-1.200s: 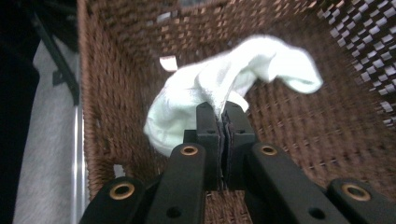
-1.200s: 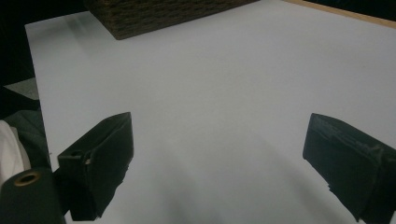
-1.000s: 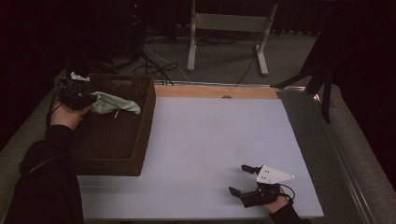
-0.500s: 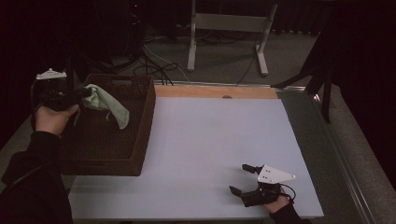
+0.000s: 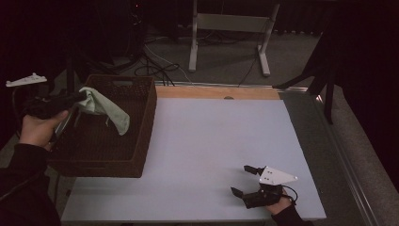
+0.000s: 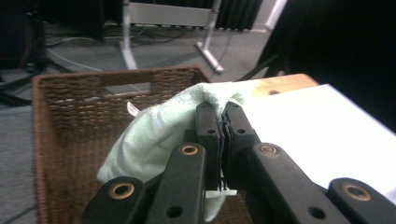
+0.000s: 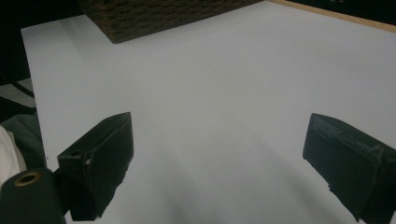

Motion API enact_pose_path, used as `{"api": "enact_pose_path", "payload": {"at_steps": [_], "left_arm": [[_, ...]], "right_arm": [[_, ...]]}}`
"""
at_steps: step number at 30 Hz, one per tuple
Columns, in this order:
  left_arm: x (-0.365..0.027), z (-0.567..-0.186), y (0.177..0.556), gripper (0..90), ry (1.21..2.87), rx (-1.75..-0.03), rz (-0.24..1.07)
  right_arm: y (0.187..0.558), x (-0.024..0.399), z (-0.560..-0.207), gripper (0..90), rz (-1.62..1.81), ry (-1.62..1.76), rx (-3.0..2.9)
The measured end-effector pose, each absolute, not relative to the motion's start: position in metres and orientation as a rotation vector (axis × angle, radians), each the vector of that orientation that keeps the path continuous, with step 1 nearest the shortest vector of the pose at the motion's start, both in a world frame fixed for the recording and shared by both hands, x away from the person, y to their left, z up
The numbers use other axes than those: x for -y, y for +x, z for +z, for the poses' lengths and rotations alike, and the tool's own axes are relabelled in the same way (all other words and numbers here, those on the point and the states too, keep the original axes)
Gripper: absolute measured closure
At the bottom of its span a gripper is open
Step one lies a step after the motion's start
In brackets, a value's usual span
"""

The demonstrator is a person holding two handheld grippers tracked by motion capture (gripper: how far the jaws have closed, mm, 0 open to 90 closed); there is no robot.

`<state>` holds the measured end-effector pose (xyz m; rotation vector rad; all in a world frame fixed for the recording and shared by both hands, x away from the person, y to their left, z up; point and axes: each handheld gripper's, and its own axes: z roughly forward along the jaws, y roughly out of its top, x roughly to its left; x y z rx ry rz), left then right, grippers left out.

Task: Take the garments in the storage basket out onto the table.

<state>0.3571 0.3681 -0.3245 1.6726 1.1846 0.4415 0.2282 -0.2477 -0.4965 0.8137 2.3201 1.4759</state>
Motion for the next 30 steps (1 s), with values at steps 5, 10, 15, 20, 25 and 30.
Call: {"api": "enact_pose_path", "payload": {"at_steps": [5,10,15,20,25,30], "left_arm": [[-0.366,-0.315,0.352,87.6,1.658,-1.156,0.409],[-0.359,-0.3,0.348,87.5,1.655,-1.114,0.407],[-0.351,-0.285,0.346,87.5,1.652,-1.066,0.405],[-0.342,-0.271,0.345,87.5,1.644,-1.023,0.399],[-0.326,-0.259,0.346,87.5,1.653,-0.966,0.386],[-0.312,-0.25,0.346,87.5,1.663,-0.915,0.364]], "right_arm": [[0.228,0.247,-0.496,9.1,1.474,0.812,-2.321],[0.228,0.247,-0.496,9.2,1.474,0.811,-2.319],[0.228,0.247,-0.496,9.2,1.475,0.807,-2.317],[0.228,0.247,-0.496,9.1,1.477,0.805,-2.318],[0.228,0.247,-0.496,9.2,1.476,0.805,-2.318],[0.228,0.247,-0.496,9.2,1.476,0.807,-2.319]]}}
